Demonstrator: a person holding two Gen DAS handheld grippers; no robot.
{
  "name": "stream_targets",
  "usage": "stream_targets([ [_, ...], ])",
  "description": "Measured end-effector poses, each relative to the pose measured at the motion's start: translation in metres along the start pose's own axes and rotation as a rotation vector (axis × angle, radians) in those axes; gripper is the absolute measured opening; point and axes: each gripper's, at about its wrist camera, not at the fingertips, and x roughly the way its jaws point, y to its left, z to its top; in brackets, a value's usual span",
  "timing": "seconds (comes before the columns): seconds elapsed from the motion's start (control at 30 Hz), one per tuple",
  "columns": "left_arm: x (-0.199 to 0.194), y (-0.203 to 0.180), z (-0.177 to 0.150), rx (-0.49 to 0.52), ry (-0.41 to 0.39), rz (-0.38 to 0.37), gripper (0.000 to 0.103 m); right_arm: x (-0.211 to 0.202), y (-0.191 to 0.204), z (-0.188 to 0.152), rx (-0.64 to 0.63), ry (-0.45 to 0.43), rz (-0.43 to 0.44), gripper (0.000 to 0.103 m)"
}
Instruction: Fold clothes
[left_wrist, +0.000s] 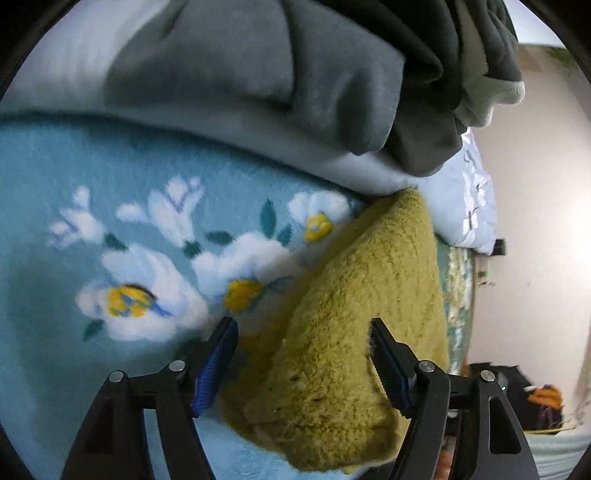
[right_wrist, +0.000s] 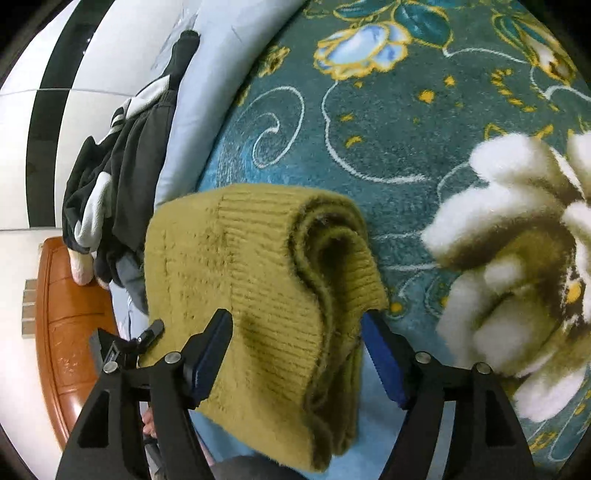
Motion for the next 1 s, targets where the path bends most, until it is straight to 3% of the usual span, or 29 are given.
stream_targets([
  [0.07,0.003,-0.003,-0.006,0.004,-0.009,-0.017,0.072,0.0,-0.001,-0.004,0.019,-0.036,0.0,0.073],
  [0.1,0.004,-0.006,-0.01,0.019,-0.022,0.007,0.064,0.0,-0.001,-0.005,0.029,-0.05,0.002,0.072],
  [0.13,0.005,-0.008,-0.013,0.021,-0.032,0.021,0.057,0.0,-0.001,-0.005,0.036,-0.056,0.006,0.067],
  [0.17,0.005,-0.01,-0.016,0.022,-0.042,0.035,0.046,0.0,-0.001,-0.004,0.043,-0.061,0.011,0.052],
  [0.2,0.004,-0.011,-0.019,0.011,-0.052,0.045,0.042,0.0,-0.001,-0.004,0.051,-0.066,0.015,0.042],
  [0.23,0.002,-0.013,-0.021,0.003,-0.061,0.047,0.036,0.0,0.0,-0.003,0.052,-0.069,0.017,0.038],
  [0.37,-0.03,-0.033,-0.038,0.022,-0.12,0.032,0.031,-0.008,0.02,0.003,-0.033,-0.037,-0.009,0.021],
  [0.43,-0.048,-0.043,-0.048,0.039,-0.153,0.022,0.03,-0.019,0.045,0.004,-0.135,-0.021,-0.01,0.02],
  [0.63,-0.111,-0.018,-0.104,0.039,-0.289,0.049,0.03,-0.038,0.127,-0.01,-0.45,0.056,0.061,0.019],
  [0.77,-0.152,0.001,-0.141,0.031,-0.375,0.066,0.031,-0.008,0.143,-0.023,-0.578,0.132,0.047,0.019],
  [0.87,-0.122,0.062,-0.144,-0.201,-0.282,0.058,0.031,0.03,0.14,-0.034,-0.592,0.194,-0.027,0.019],
  [1.0,-0.123,0.085,-0.153,-0.326,-0.266,-0.052,0.037,0.053,0.135,-0.053,-0.616,0.2,-0.117,0.019],
])
